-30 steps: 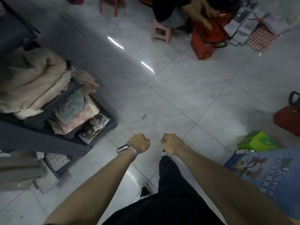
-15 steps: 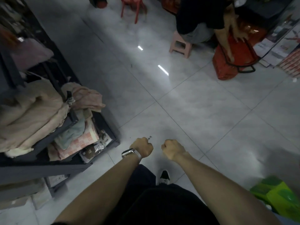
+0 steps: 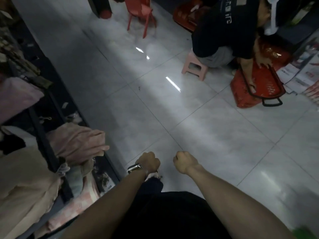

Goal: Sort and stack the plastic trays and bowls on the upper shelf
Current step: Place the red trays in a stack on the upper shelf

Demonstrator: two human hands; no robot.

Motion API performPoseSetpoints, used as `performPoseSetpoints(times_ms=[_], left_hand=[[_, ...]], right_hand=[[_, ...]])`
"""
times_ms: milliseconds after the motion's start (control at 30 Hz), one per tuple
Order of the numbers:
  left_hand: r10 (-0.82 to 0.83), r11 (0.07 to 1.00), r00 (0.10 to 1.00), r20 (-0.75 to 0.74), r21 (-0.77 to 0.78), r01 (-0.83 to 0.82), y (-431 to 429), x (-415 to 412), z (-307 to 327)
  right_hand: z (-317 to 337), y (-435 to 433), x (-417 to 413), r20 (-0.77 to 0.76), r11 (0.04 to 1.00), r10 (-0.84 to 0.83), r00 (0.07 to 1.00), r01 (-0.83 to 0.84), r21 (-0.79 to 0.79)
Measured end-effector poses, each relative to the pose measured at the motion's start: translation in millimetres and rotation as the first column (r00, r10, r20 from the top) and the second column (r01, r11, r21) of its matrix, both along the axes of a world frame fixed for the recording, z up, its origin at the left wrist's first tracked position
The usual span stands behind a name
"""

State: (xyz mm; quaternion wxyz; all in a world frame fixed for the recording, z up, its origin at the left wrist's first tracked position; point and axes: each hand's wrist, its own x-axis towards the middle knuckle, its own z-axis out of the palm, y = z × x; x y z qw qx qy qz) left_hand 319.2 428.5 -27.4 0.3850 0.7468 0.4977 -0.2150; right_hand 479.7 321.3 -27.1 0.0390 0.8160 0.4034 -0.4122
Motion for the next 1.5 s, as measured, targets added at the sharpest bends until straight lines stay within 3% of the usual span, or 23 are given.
performPoseSetpoints(times_ms=[400,700,1100,1200,1500], left_hand=[[-0.110,0.994,0.994,-0.025,0.016,0.110,200,126,7],[-0.025,0.999,0.995,-0.101,-0.026,0.022,341,255,6],[0.063,0.997,0.993,-0.101,-0.029,-0.066,520,399,4],[0.113,0.992,0.988,-0.107,-0.036,-0.118,579,414,-12],[0.032,0.998,0.997,-0.070,-0.049,-0.035,770,453,13]], right_hand=[[3,194,116,0.002,1.000,-0.003,1.000,0.003,0.015],[-8,339,254,0.018,0.989,0.148,0.989,-0.148,-0.029],[-5,540,386,-0.015,0.980,0.197,0.980,-0.197,0.025],[-5,600,409,0.003,0.981,0.194,0.981,-0.194,0.028],[3,777,469,0.035,0.999,0.050,0.998,-0.051,0.007]])
